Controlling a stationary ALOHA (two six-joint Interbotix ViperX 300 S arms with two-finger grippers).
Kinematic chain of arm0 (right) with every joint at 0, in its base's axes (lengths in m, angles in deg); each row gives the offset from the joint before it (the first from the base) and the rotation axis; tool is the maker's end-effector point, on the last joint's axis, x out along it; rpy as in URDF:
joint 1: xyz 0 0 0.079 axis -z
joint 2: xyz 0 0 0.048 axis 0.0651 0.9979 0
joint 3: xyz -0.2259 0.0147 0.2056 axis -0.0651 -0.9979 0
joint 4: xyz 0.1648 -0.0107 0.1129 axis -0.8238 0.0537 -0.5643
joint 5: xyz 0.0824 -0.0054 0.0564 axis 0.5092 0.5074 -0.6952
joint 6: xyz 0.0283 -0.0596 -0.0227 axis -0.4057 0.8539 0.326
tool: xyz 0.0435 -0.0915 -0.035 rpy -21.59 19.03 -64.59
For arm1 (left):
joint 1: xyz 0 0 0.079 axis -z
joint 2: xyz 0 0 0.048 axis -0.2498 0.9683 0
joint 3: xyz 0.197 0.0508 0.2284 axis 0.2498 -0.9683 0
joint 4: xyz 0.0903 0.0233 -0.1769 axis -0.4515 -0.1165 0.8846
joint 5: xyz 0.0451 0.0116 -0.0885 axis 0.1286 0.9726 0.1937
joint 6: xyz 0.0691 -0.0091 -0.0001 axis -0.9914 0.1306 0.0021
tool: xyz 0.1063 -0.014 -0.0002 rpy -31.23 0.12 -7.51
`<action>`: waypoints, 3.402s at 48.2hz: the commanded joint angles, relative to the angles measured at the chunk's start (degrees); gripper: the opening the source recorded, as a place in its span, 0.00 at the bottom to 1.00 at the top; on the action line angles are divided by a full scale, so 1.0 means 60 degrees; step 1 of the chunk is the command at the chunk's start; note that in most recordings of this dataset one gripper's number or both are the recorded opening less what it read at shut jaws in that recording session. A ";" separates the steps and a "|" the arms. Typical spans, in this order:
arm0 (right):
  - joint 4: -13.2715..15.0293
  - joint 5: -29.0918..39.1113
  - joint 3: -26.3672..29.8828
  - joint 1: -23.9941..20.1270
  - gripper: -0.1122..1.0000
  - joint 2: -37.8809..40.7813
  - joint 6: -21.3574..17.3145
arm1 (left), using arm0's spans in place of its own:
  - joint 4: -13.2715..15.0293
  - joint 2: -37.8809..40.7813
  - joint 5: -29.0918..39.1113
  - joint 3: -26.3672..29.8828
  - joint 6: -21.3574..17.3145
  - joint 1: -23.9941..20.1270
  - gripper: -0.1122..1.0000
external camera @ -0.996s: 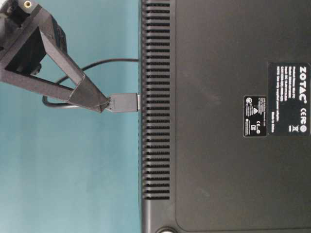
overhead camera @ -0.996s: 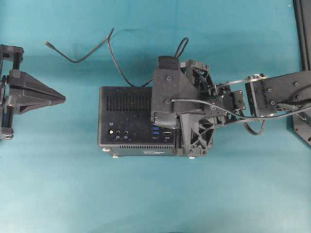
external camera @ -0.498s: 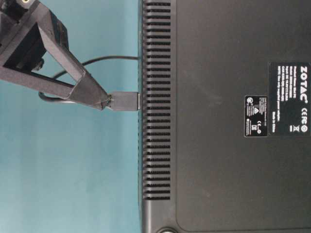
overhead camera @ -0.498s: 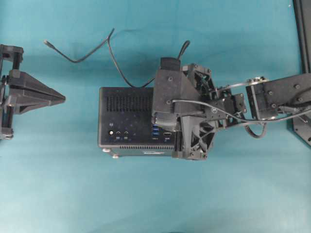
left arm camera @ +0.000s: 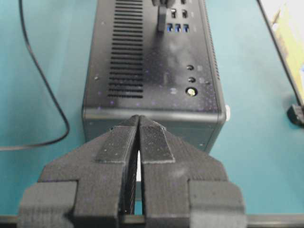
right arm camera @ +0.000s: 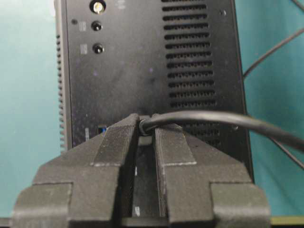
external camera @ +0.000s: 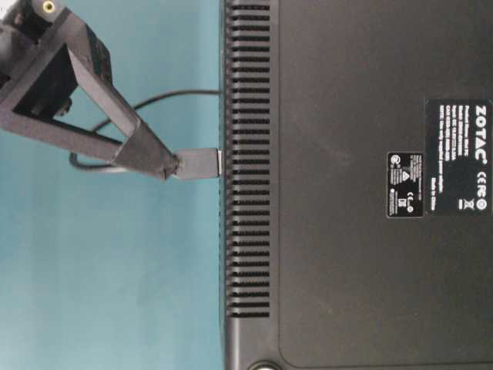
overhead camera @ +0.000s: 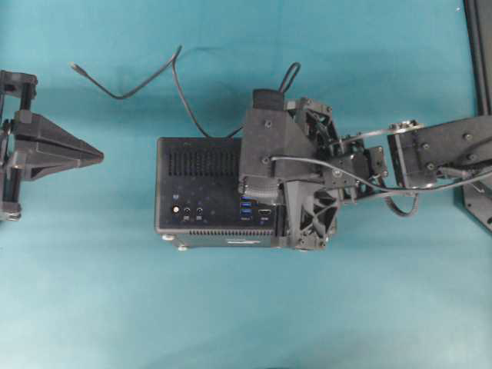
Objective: Insert the USB into the PC box with both arms.
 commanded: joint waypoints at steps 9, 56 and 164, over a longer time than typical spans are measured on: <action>-0.0337 0.0103 0.0015 -0.0322 0.21 0.0059 -0.0132 | 0.0000 0.0029 -0.0073 0.0176 0.0015 0.0015 0.10; -0.0176 0.0176 0.0000 -0.0308 0.21 0.0029 -0.0278 | 0.0000 0.0015 -0.0073 0.0176 0.0044 0.0015 0.10; 0.0132 -0.0190 -0.2607 -0.0146 0.62 -0.4541 -0.0249 | -0.0015 -0.0718 -0.0103 0.0132 -0.0835 0.0322 0.10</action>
